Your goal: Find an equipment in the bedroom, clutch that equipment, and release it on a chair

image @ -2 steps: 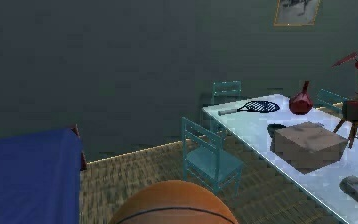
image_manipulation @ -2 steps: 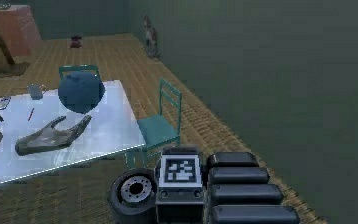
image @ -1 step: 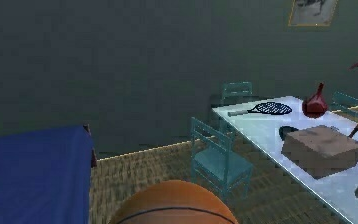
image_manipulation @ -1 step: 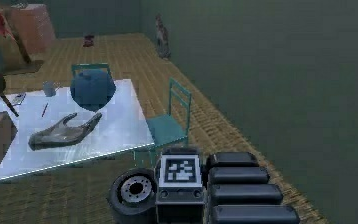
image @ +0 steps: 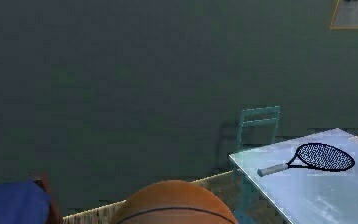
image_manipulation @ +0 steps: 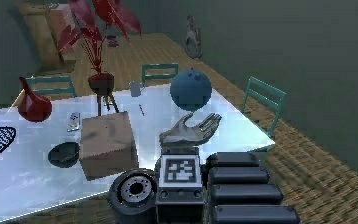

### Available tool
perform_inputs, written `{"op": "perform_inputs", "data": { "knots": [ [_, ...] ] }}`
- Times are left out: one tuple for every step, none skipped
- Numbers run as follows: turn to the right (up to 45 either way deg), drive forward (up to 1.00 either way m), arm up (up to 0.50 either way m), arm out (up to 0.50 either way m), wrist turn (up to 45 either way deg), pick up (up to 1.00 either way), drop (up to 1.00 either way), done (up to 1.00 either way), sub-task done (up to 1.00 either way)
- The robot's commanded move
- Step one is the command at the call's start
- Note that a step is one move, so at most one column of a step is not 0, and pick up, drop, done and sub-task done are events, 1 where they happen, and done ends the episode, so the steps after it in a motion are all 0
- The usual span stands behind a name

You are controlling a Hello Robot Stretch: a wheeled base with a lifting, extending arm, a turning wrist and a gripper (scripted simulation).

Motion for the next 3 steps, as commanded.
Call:
{"op": "perform_inputs", "data": {
  "knots": [
    [15.0, 0.0, 0.0, 0.0, 0.0, 0.0, 0.0, 0.0, 0.0],
    [-9.0, 0.0, 0.0, 0.0, 0.0, 0.0, 0.0, 0.0, 0.0],
    [3.0, 0.0, 0.0, 0.0, 0.0, 0.0, 0.0, 0.0, 0.0]
  ]
}}
